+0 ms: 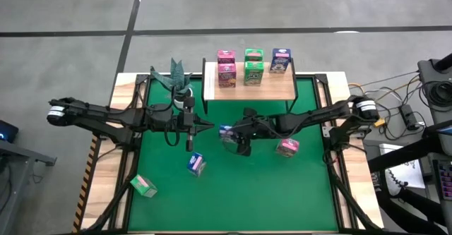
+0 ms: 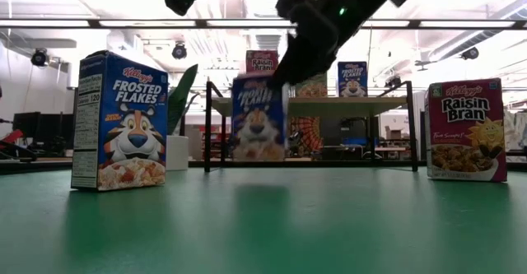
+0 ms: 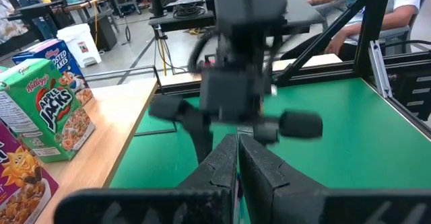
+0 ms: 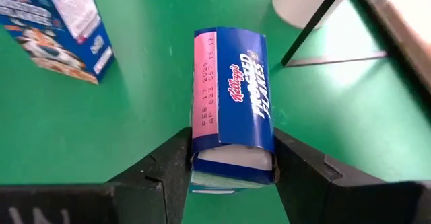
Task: Stack cereal on shelf
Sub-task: Put the top blue cereal box aligned with the other blue cereal box on the shelf
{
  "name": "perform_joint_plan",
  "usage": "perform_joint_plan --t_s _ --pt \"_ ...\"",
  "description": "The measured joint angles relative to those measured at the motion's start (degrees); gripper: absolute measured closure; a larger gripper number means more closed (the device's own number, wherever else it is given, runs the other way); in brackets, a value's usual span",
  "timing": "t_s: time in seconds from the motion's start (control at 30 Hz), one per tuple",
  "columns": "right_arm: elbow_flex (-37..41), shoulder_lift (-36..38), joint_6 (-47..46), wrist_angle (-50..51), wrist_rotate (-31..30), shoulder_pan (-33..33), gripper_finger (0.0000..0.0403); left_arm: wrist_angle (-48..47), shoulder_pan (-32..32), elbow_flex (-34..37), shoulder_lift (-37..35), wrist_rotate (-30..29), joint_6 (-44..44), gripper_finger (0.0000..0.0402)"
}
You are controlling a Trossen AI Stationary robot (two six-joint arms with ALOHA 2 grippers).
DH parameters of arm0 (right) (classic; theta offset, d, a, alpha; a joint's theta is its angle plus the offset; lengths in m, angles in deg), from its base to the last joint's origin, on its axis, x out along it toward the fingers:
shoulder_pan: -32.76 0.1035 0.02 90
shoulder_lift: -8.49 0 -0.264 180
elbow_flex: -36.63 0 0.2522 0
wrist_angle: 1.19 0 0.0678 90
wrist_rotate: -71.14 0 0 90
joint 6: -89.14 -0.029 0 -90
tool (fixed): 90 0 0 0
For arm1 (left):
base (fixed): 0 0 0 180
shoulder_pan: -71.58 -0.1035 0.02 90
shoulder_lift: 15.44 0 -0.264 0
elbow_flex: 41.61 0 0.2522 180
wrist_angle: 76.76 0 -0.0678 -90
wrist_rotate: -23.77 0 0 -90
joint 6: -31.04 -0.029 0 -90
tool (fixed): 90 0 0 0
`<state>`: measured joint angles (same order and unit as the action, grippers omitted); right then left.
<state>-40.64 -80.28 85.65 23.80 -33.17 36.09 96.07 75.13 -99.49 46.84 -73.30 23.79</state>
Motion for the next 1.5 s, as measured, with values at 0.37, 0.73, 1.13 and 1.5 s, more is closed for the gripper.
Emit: perform_joint_plan --t_s 0.37,0.73,1.13,1.5 --pt "0.00 20.21 1.66 15.85 1.27 -1.37 0.0229 0.42 0.00 0.00 0.00 0.00 0.02 0.0402" --pt "0.46 35.89 1.93 28.71 -7.55 -9.48 0.0230 0.79 0.00 0.00 0.00 0.02 0.02 0.0402" --pt "5.47 39.10 11.66 26.20 -5.21 -23.67 0.0230 0.74 0.00 0.00 0.00 0.02 0.02 0.0402" --pt "8.46 37.80 19.60 19.90 -1.66 -28.89 0.0230 0.70 0.00 0.00 0.02 0.02 0.02 0.0402"
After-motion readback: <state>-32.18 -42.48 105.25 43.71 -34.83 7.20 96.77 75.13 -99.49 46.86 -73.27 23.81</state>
